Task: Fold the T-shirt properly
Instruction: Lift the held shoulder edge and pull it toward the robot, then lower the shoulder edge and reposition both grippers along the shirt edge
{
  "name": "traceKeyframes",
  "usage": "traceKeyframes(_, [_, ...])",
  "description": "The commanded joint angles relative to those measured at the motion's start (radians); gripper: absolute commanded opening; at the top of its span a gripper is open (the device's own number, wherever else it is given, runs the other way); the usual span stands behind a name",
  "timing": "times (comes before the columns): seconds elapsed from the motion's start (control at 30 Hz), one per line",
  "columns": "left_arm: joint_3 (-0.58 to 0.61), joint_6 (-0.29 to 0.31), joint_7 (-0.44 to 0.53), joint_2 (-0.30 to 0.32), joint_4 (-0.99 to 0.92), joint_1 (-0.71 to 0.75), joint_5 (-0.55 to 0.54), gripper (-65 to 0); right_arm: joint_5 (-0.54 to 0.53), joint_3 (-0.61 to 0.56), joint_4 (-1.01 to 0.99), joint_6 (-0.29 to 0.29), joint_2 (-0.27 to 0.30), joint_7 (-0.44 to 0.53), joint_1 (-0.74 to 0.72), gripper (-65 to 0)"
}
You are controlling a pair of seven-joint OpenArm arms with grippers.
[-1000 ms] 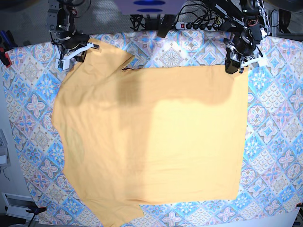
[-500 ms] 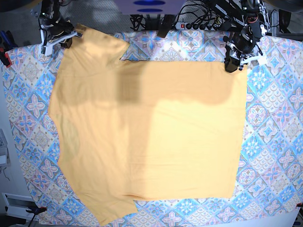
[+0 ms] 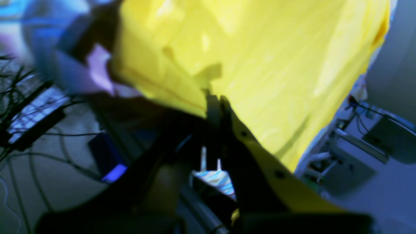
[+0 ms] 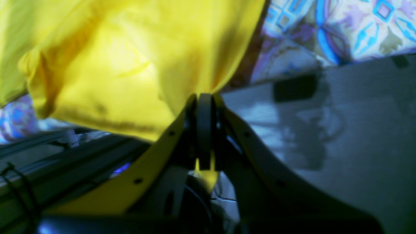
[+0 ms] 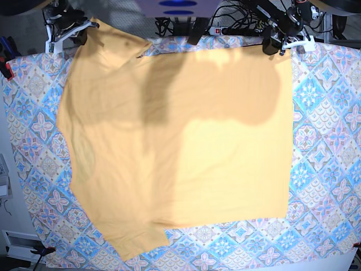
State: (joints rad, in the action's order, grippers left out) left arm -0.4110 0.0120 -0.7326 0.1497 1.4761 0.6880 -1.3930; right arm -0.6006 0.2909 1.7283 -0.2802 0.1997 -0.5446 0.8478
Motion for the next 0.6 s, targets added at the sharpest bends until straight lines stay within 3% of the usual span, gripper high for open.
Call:
traceKeyframes(0.0, [-0.007,-0.008,0.002,0.006,0.008,0.017,0.008,-65.0,-0.003,0.017,0.014,-0.007,0.011,0.016,0.011,-64.5])
traceKeyframes(0.57, [-0.032,-0.008,0.002,0.008,0.235,0.106,0.004,-65.0,-0.003,0.031,0.155,-0.009,0.01,0.019,0.109,-64.5])
